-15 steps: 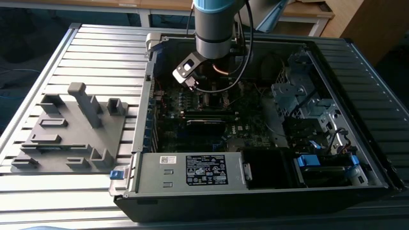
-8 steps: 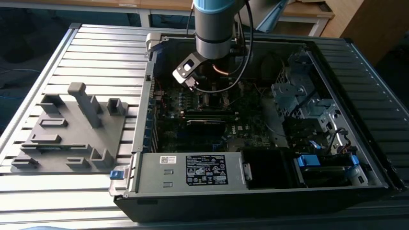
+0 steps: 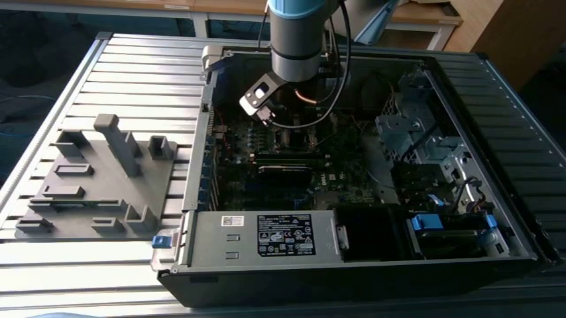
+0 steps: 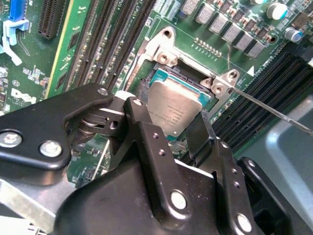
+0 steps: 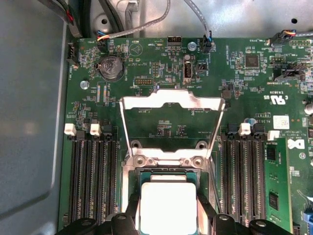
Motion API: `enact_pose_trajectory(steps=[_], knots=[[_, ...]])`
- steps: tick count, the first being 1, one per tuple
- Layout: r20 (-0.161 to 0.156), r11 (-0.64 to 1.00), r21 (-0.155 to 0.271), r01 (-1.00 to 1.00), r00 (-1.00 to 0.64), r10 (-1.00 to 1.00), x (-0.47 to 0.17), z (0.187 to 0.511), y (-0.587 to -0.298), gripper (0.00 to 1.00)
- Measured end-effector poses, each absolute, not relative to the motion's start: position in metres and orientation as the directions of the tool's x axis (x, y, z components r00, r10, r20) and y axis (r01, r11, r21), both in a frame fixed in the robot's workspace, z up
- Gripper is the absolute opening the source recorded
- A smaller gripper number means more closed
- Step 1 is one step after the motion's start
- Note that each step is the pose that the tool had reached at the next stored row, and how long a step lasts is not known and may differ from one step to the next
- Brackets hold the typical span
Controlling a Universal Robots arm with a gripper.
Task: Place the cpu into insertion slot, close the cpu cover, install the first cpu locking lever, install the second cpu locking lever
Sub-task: 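Place the cpu into insertion slot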
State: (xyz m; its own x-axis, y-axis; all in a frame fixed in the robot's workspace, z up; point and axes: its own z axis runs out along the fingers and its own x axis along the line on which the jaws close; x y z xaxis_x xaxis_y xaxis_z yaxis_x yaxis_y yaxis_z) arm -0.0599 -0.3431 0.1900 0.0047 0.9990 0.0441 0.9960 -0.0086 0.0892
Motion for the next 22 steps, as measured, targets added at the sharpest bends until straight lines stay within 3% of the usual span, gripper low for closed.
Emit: enact_pose_trajectory(steps=[16, 17, 22], knots=[[0.045, -0.009, 0.090, 0.996, 0.005, 0.999, -0.0597, 0.1884, -0.3430, 0.55], [0.045, -0.009, 0.090, 0.996, 0.005, 0.999, -0.0598, 0.1885, -0.3430, 0.60], [0.045, -0.009, 0.090, 0.996, 0.005, 0.999, -0.0598, 0.1905, -0.3430, 0.60]])
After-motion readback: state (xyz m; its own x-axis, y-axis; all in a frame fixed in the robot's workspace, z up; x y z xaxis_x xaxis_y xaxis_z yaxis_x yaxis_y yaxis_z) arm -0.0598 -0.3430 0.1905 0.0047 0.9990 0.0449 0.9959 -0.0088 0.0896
